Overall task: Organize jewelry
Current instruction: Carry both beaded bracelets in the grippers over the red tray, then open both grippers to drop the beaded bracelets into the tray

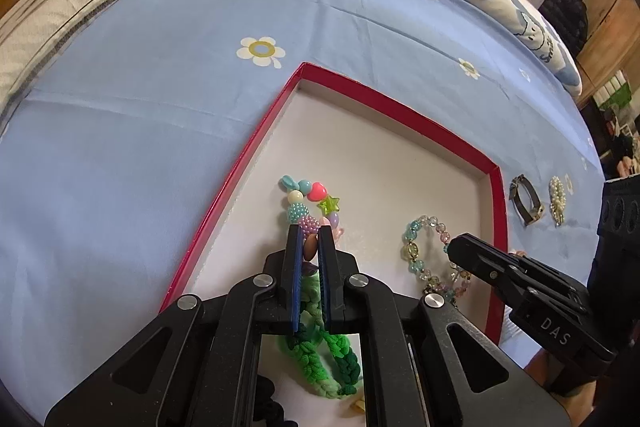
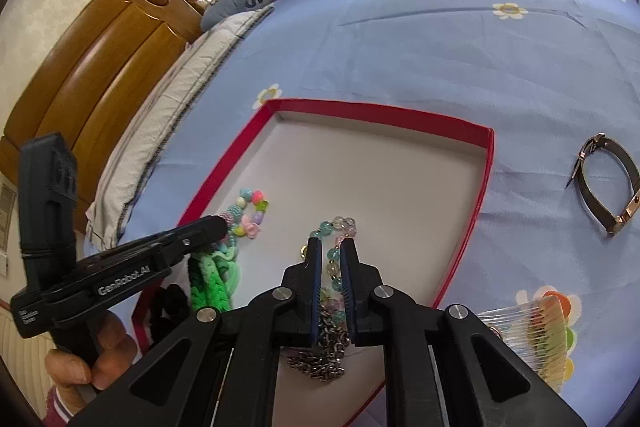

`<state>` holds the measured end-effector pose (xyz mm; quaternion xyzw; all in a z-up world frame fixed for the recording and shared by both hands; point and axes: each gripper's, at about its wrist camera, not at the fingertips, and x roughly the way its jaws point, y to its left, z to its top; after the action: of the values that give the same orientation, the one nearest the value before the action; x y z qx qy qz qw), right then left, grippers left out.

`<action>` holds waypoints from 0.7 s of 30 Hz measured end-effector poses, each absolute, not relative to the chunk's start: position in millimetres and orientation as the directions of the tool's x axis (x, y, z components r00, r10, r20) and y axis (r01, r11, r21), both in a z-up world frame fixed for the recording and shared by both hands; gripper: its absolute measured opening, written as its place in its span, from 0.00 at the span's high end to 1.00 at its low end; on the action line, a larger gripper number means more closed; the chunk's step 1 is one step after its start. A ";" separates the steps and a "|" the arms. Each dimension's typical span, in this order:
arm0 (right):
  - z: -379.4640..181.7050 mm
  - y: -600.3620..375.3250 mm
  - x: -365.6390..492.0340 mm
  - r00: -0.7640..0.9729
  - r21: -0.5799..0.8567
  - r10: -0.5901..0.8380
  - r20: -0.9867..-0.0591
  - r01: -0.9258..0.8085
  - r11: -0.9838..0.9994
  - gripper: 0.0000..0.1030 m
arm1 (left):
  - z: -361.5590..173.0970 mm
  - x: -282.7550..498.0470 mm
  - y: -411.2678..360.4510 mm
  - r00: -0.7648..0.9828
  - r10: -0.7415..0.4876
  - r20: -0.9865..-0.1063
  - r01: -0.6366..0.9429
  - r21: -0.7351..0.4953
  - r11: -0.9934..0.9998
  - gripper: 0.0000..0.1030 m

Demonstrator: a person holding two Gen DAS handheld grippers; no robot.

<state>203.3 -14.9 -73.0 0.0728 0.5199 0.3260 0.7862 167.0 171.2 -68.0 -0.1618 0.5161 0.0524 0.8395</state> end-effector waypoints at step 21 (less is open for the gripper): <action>-40.7 -54.0 196.4 0.306 0.485 0.616 -0.726 -0.408 0.773 0.58 | -33.4 149.3 158.8 0.496 -0.079 -0.865 -0.241 -0.225 0.944 0.66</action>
<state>196.4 -54.0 -40.7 0.1052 0.4950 0.3197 0.8011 149.3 158.8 -33.4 -0.1602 0.4998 0.0476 0.8499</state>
